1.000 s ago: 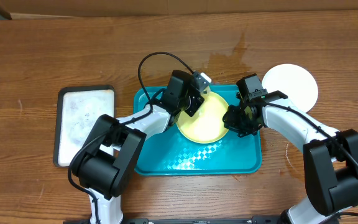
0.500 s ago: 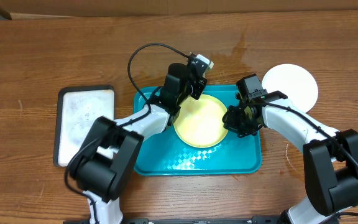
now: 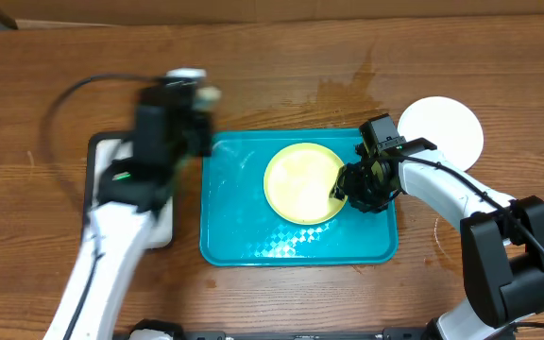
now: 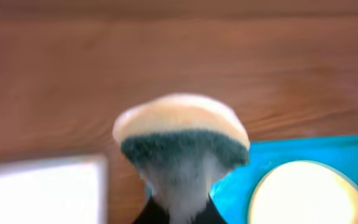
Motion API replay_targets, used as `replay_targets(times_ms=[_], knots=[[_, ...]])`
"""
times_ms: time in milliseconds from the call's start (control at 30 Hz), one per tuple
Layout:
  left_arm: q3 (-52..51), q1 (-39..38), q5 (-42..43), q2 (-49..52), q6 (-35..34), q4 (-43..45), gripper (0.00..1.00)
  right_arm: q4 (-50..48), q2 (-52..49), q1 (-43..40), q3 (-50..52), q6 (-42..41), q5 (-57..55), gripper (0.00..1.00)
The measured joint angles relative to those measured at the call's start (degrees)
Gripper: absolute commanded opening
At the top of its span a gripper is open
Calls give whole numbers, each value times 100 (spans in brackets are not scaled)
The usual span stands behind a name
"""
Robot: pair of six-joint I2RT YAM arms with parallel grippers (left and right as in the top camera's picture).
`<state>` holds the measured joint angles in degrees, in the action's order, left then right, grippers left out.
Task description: Clean dirty plates on tray and stack at the side
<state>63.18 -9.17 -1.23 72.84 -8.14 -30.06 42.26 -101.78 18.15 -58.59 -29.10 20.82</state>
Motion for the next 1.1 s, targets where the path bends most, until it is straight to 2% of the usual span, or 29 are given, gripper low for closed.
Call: replay_targets(times_ms=[33,67,267,367,567,733,967,1100], knots=[[2,280,76,-122,-81,-284,4,72,0,-2,2,-24,72,6],[2,621,214,-245,-157,-619,4,90,0,0,2,0,101,4],[-2,2055,1449,-409,-358,-1786,4,170,-2,0,-7,4,160,4],[-4,2463,1991,-404,-354,-2004,4,992,-39,0,-367,87,-39,4],[-4,2581,2400,-404,-280,-2124,4,2555,-94,22,-2122,304,-896,4],[-4,2581,2485,-404,-201,-2188,4,3027,-94,170,-3147,437,-1331,4],[-4,2581,2507,-404,-129,-2199,4,3023,-94,695,-3324,525,-1725,4],[-4,2581,2503,-404,-72,-2205,4,2743,-94,1093,-3324,538,-2312,4]])
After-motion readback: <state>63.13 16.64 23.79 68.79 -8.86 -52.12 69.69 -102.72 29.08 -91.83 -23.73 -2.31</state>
